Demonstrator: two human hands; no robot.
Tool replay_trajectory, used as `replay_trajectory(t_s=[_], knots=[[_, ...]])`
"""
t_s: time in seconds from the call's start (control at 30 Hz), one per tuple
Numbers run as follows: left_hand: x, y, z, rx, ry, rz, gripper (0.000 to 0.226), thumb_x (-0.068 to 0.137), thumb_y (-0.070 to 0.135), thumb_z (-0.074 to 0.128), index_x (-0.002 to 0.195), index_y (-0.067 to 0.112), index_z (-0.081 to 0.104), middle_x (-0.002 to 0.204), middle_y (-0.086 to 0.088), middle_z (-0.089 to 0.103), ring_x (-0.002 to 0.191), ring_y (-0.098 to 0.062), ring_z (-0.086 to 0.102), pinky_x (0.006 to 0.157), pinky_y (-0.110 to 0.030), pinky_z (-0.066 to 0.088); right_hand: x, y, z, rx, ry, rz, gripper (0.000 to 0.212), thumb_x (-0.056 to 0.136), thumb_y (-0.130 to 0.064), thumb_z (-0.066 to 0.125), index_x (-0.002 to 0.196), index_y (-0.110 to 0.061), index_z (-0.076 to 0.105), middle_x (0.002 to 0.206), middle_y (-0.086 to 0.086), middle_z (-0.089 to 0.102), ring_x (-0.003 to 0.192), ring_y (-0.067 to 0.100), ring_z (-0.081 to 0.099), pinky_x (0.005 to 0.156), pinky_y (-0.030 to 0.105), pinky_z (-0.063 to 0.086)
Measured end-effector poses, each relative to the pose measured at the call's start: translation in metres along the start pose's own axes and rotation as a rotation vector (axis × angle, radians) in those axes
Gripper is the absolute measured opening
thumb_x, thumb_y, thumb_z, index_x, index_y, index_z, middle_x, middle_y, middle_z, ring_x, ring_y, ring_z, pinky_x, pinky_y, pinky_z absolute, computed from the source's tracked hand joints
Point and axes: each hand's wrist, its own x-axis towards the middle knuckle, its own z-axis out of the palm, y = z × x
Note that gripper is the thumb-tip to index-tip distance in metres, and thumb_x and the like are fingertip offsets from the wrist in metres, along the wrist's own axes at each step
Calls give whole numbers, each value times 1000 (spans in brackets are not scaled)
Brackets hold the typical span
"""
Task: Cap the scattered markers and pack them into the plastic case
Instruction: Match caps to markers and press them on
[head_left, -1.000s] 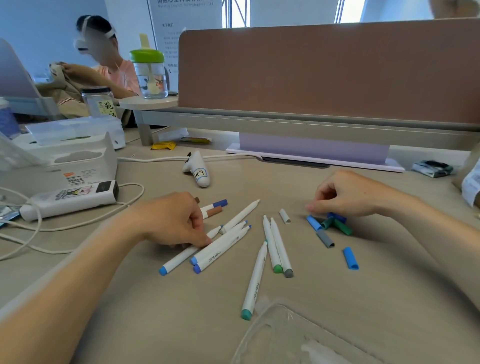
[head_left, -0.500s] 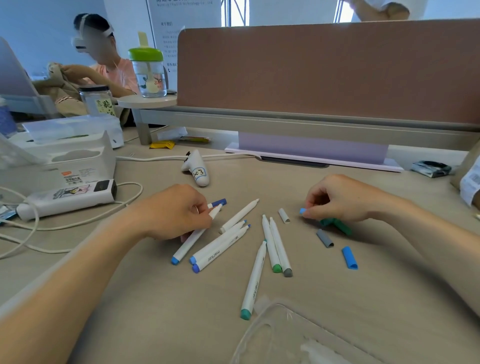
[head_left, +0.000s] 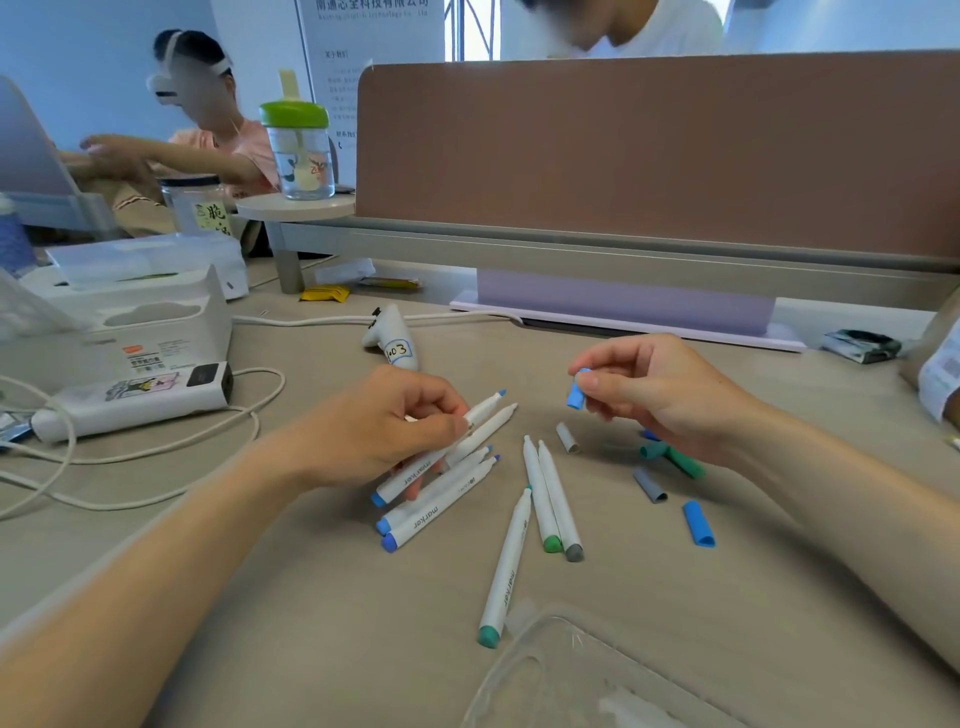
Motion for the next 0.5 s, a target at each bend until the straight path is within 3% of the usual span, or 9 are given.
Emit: replay_trajectory(t_s=[0.2, 0.37, 0.5], knots=[[-1, 1, 5, -38, -72, 4, 14, 99, 17, 54, 92, 11, 65, 74, -6, 74, 51, -20, 61, 61, -31, 56, -3, -2, 11, 185, 40, 21, 25, 66, -11, 72, 89, -2, 69, 72, 7, 72, 60, 16, 67, 59, 23, 57], [1, -1, 9, 5, -90, 13, 13, 99, 19, 54, 94, 14, 66, 75, -1, 76, 51, -12, 61, 66, -20, 50, -6, -3, 19, 207, 17, 16, 16, 73, -1, 71, 89, 0, 69, 74, 12, 74, 61, 17, 70, 60, 23, 58], [1, 0, 10, 29, -84, 17, 13, 98, 22, 55, 95, 18, 67, 74, 3, 75, 54, -8, 61, 69, -21, 48, -9, -4, 23, 183, 13, 21, 14, 77, 4, 70, 91, 0, 70, 77, 15, 74, 64, 20, 72, 62, 24, 59]])
